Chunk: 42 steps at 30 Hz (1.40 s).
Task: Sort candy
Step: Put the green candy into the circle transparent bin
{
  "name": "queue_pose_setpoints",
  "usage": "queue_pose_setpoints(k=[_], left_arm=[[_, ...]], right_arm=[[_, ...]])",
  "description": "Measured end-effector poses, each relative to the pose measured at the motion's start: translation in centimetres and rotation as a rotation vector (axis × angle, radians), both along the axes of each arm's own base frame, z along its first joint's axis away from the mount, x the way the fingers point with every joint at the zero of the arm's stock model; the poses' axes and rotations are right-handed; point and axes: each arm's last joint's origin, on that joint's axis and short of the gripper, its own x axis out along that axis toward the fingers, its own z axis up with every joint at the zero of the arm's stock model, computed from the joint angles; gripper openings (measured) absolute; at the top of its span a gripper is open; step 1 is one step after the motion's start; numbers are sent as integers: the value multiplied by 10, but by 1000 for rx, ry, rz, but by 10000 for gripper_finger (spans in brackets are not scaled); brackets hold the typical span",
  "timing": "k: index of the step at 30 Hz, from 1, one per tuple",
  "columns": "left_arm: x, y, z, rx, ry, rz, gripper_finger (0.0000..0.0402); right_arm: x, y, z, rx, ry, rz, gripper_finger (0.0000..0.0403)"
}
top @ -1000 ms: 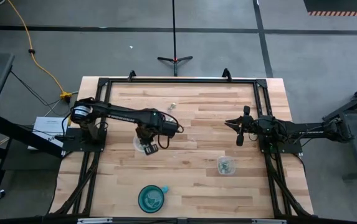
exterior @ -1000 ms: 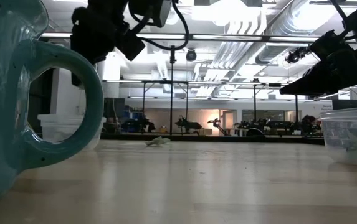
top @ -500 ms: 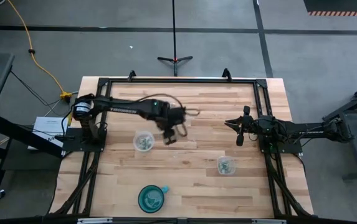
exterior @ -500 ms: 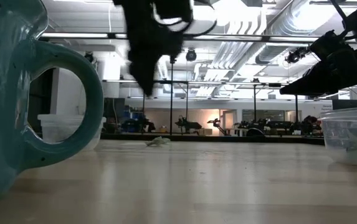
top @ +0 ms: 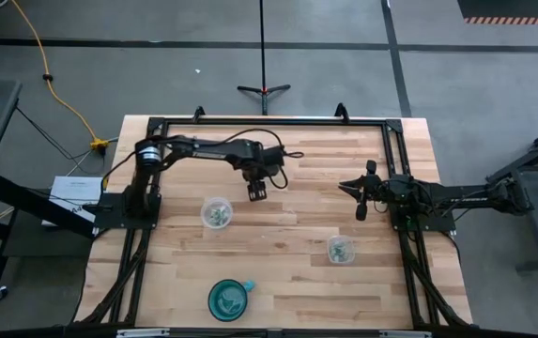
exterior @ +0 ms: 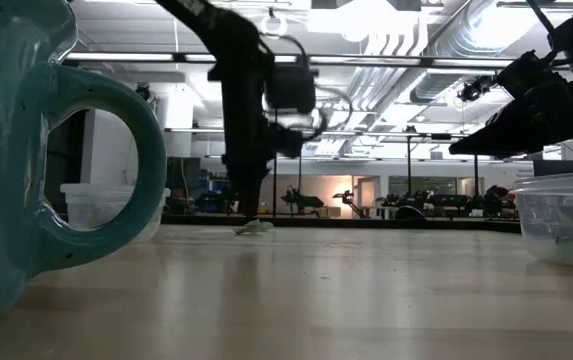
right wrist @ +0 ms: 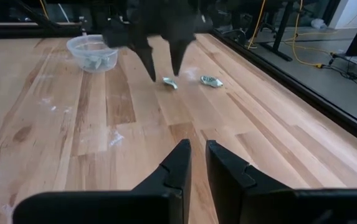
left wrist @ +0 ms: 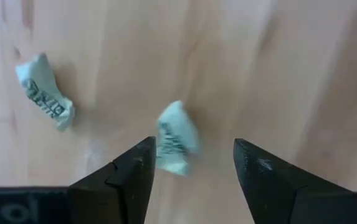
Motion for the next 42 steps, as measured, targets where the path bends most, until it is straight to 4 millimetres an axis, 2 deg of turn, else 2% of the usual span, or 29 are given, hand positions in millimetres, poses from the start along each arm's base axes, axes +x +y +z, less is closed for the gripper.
queue_pose_setpoints(k=[4,10,14,20,23,27,29,32,35,42], left_arm=[[0,12,-20,-26,50,0,249],[-1,21,-30,-67,76,11,228],[-1,19,-30,-86,72,-49,169],[1,17,-25,-110,74,-91,37],[-4,14,-18,-149,174,-61,27],[-13,1,8,-165,344,10,47],[-19,-12,18,-163,432,22,43],[-22,-36,32,-186,452,6,27],[-25,-58,49,-175,421,-23,27],[-35,-87,70,-121,402,68,36]], right_arm=[[0,0,0,0,0,0,40],[0,0,0,0,0,-1,43],[0,0,0,0,0,-1,39],[0,0,0,0,0,-1,35],[0,0,0,0,0,-1,35],[0,0,0,0,0,-1,37],[0,0,0,0,0,-1,35],[0,0,0,-3,1,0,33],[0,0,0,-4,0,0,33],[0,0,-1,-4,9,1,37]])
